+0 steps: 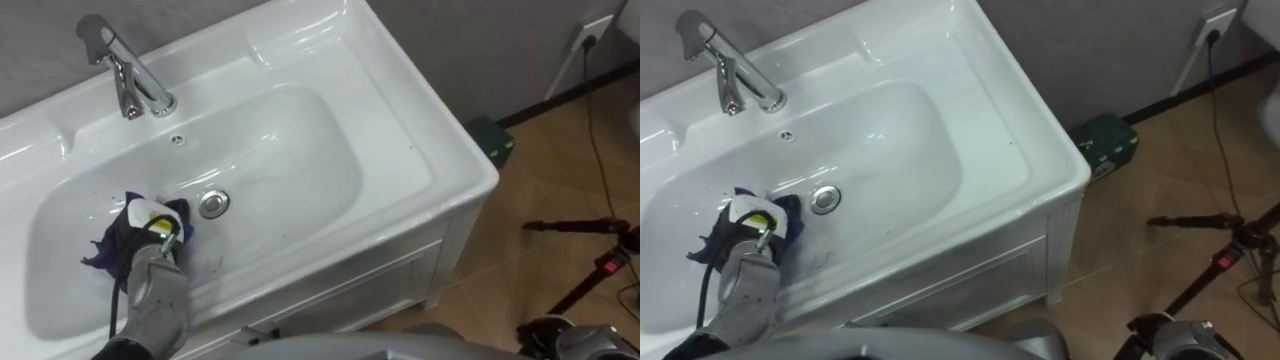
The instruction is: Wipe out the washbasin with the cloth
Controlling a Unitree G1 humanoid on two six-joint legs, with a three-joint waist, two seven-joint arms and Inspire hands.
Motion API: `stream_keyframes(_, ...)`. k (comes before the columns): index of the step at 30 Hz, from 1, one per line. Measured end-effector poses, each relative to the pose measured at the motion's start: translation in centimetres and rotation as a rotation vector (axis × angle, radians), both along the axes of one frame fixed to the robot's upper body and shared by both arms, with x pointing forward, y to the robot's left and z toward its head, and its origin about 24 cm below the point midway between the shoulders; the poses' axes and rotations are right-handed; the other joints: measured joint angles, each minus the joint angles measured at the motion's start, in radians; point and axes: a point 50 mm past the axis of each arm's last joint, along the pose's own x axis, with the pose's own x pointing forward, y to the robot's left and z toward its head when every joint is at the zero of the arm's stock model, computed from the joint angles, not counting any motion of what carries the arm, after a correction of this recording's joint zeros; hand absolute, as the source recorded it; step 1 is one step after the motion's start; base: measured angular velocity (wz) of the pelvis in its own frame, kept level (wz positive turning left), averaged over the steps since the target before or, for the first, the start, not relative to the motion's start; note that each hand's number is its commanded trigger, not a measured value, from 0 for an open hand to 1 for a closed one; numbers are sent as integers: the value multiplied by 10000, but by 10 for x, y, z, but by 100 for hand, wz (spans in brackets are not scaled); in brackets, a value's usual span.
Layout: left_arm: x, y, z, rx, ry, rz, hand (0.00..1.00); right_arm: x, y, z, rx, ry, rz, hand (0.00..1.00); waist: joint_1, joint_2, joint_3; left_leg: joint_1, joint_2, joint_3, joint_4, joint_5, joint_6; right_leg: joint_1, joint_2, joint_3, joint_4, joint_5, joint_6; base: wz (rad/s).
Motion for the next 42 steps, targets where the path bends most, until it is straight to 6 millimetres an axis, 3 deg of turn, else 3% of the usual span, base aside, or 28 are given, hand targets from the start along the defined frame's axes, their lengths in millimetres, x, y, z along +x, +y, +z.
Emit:
stream_keyframes(15,-2,0,-3,214,-319,-758,100,2,1,-1,-207,-721,-238,0,-84,151,41,-340,-24,-96,-33,1,1,-300,-113,-186,40,1,-1,4)
stream_keyframes(23,14,8,3,-779,-694,150,100,1,2,-2,-233,-1109,-317,0,-85,250,139,-388,-35,-80,-204,33,-43,-385,-148,-331,17,0,-1,6)
stream_keyframes(28,27,9,10,-1186,-961,548,100,-3,2,-3,-282,-936,-317,0,-79,198,179,-562,-47,-78,-186,36,-45,-495,-215,-455,36,-11,17,11)
stream_keyframes(42,29,14,14,-1067,-494,1319,100,-14,-4,-3,-512,-379,-642,0,-107,137,215,-488,-111,-281,-258,36,-45,-473,-187,-327,23,-13,27,-4)
